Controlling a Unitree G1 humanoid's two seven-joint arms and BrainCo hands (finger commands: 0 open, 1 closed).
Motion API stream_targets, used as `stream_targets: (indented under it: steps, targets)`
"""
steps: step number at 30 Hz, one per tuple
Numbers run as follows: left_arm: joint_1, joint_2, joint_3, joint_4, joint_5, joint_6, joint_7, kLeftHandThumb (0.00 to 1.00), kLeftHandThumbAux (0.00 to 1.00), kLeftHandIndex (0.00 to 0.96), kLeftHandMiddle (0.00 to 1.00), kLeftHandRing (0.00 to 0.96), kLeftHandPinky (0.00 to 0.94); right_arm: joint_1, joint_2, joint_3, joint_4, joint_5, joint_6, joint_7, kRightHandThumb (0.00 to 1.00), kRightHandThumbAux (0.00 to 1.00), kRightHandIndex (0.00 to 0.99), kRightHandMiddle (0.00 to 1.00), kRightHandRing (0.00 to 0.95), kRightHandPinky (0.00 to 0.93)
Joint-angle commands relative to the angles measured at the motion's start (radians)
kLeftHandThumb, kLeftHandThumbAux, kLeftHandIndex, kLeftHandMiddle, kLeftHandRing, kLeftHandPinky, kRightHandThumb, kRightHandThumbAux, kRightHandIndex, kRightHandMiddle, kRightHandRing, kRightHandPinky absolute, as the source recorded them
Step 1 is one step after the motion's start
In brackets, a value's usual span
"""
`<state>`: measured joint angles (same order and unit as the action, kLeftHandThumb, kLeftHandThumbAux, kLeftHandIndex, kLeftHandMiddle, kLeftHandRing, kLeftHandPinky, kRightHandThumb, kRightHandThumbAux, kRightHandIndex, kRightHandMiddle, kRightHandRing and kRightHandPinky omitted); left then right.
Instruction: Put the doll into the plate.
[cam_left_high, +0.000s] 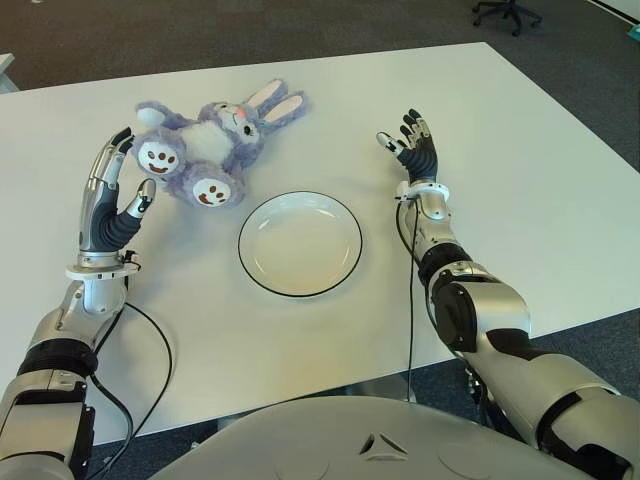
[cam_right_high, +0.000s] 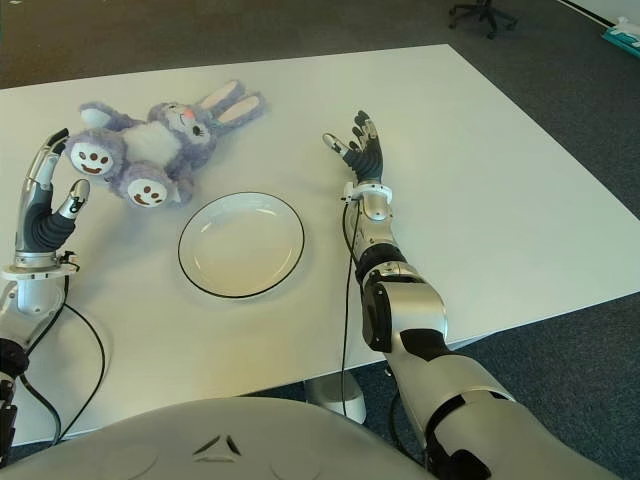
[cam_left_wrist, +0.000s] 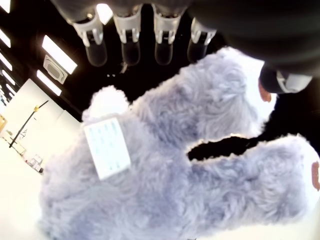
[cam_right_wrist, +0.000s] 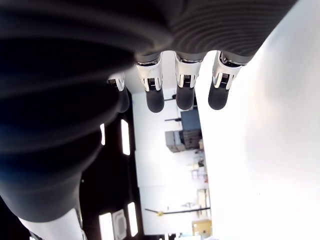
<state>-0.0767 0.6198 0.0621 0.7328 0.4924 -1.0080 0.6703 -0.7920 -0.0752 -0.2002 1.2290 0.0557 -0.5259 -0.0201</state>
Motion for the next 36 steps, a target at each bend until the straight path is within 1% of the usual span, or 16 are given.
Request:
stream_targets:
  steps: [1, 2, 5, 7, 10, 12, 14, 16, 18, 21, 23, 26, 29, 34, 36]
  targets:
    - [0.168, -0.127, -0.045, 0.096, 0.051, 0.042, 0.079, 0.467, 0.106, 0.0, 0.0, 0.0, 0.0, 0.095, 0.014, -0.002, 0.065, -0.007, 0.055, 0.004, 0.104, 0.784, 0.047, 0.031, 0.031, 0.067]
    - [0.166, -0.123, -0.044, 0.104, 0.058, 0.047, 0.093, 0.466, 0.105, 0.0, 0.0, 0.0, 0.0, 0.095, 0.014, -0.002, 0.065, -0.007, 0.056, 0.004, 0.104, 0.784, 0.047, 0.031, 0.032, 0.066]
    - [0.155, -0.114, -0.046, 0.126, 0.091, 0.091, 0.156, 0.456, 0.095, 0.0, 0.0, 0.0, 0.0, 0.092, 0.015, -0.001, 0.066, -0.008, 0.059, 0.003, 0.106, 0.783, 0.048, 0.032, 0.032, 0.065]
    - [0.15, -0.11, -0.051, 0.134, 0.1, 0.105, 0.179, 0.451, 0.091, 0.0, 0.0, 0.0, 0.0, 0.091, 0.016, 0.0, 0.066, -0.009, 0.06, 0.002, 0.106, 0.783, 0.049, 0.032, 0.031, 0.065]
    - [0.134, -0.096, -0.061, 0.133, 0.135, 0.151, 0.254, 0.445, 0.086, 0.0, 0.0, 0.0, 0.0, 0.089, 0.018, -0.001, 0.067, -0.009, 0.063, 0.002, 0.108, 0.788, 0.052, 0.035, 0.033, 0.069]
    - [0.116, -0.082, -0.063, 0.128, 0.144, 0.169, 0.281, 0.443, 0.085, 0.0, 0.0, 0.0, 0.0, 0.088, 0.018, 0.0, 0.068, -0.009, 0.064, 0.003, 0.108, 0.788, 0.053, 0.036, 0.034, 0.069]
    - [0.097, -0.058, -0.05, 0.082, 0.139, 0.189, 0.28, 0.442, 0.086, 0.0, 0.0, 0.0, 0.0, 0.086, 0.02, 0.0, 0.069, -0.009, 0.066, 0.003, 0.11, 0.789, 0.052, 0.036, 0.034, 0.069]
    - [0.096, -0.041, -0.041, 0.054, 0.131, 0.194, 0.279, 0.443, 0.087, 0.0, 0.0, 0.0, 0.0, 0.085, 0.021, 0.0, 0.069, -0.01, 0.067, 0.003, 0.111, 0.788, 0.052, 0.036, 0.034, 0.068]
    - [0.106, -0.031, -0.034, 0.036, 0.122, 0.191, 0.274, 0.446, 0.089, 0.0, 0.0, 0.0, 0.0, 0.083, 0.022, -0.001, 0.07, -0.01, 0.068, 0.002, 0.113, 0.787, 0.052, 0.037, 0.034, 0.066]
    - [0.157, -0.012, 0.002, -0.104, 0.071, 0.215, 0.197, 0.455, 0.097, 0.0, 0.0, 0.0, 0.0, 0.079, 0.025, -0.002, 0.071, -0.009, 0.071, 0.0, 0.118, 0.787, 0.053, 0.039, 0.035, 0.07]
    - [0.174, -0.012, 0.01, -0.153, 0.061, 0.234, 0.172, 0.458, 0.098, 0.0, 0.0, 0.0, 0.0, 0.078, 0.027, -0.004, 0.072, -0.008, 0.071, 0.0, 0.123, 0.788, 0.055, 0.041, 0.037, 0.074]
    - [0.186, -0.017, 0.02, -0.191, 0.057, 0.262, 0.14, 0.46, 0.098, 0.0, 0.0, 0.0, 0.0, 0.076, 0.029, -0.006, 0.072, -0.006, 0.071, 0.0, 0.132, 0.787, 0.056, 0.042, 0.039, 0.075]
    - [0.194, -0.023, 0.028, -0.246, 0.058, 0.312, 0.1, 0.465, 0.098, 0.0, 0.0, 0.0, 0.0, 0.076, 0.03, -0.007, 0.071, -0.006, 0.07, 0.001, 0.139, 0.785, 0.057, 0.042, 0.039, 0.073]
    - [0.201, -0.022, 0.036, -0.288, 0.078, 0.374, 0.074, 0.469, 0.099, 0.0, 0.0, 0.0, 0.0, 0.076, 0.031, -0.01, 0.072, -0.006, 0.069, 0.001, 0.142, 0.784, 0.055, 0.041, 0.039, 0.075]
    - [0.191, -0.018, 0.034, -0.284, 0.093, 0.388, 0.079, 0.468, 0.098, 0.0, 0.0, 0.0, 0.0, 0.075, 0.033, -0.011, 0.072, -0.005, 0.068, 0.0, 0.143, 0.783, 0.055, 0.042, 0.039, 0.075]
